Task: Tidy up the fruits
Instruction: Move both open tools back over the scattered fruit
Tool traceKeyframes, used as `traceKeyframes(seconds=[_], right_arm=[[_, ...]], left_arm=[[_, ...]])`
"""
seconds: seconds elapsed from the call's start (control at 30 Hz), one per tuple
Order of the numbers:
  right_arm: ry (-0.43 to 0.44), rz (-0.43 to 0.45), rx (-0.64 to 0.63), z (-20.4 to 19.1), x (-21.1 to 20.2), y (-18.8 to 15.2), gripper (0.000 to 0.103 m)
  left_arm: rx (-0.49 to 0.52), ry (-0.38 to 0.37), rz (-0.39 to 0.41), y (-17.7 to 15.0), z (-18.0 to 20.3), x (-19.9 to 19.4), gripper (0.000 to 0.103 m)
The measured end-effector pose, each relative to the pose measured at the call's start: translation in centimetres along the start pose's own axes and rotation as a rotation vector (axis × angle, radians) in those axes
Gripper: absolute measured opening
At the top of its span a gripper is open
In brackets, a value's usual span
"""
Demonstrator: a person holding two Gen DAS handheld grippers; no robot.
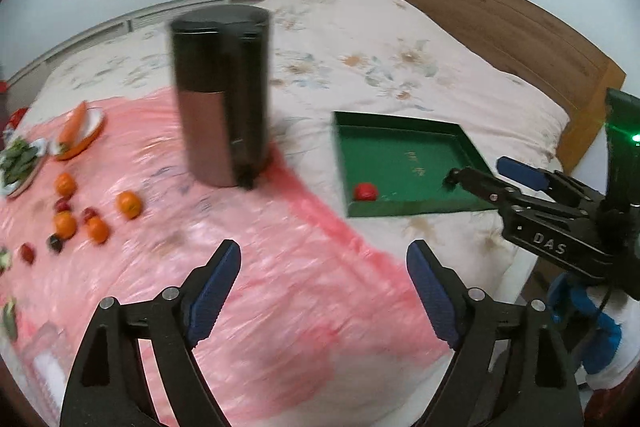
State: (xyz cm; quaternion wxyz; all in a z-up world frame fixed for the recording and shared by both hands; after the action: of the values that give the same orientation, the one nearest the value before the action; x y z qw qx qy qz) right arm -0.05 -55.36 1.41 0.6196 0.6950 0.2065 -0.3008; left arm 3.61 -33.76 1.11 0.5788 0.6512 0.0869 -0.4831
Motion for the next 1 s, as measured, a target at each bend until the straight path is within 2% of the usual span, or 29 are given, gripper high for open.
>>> traceKeyframes(seconds=[0.2,0.5,0.77,1.0], right_arm=[[0.060,0.011,-0.012,-5.4,-1.6,-1.5,0.096],[0.141,-0.014,-0.070,-13.5,-1.6,-3.8,0.096],[0.224,-0.024,-0.133,-20.8,-0.8,-4.6,0.096],[0.286,-0.072,-0.177,-25.5,1.6,-5.4,0.096]], left_arm=[[-0.030,0.071,0.027,-2.7,-4.4,-3.7,0.081],[-0.105,0.121,0.031,-8.0,-10.2,-7.1,0.081],[-0.182,0.151,0.018,-11.2,-15.3,-8.1,0.081],[-0.230,0.228,0.021,-12.7,-21.1,-8.6,0.081]])
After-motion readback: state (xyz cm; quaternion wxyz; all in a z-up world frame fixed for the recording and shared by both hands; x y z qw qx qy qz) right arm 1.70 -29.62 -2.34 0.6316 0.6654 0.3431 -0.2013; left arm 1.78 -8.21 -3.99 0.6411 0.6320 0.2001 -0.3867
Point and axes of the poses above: each gripper's, at about its wrist camera, not at the fingertips, and x roughly the way its jaws point, z to its right, y to its top, the point moved 8 cm from there along x, roughly the way its jaws point, and after that the axes turned 1 degree about -x, right-handed, at the moved point
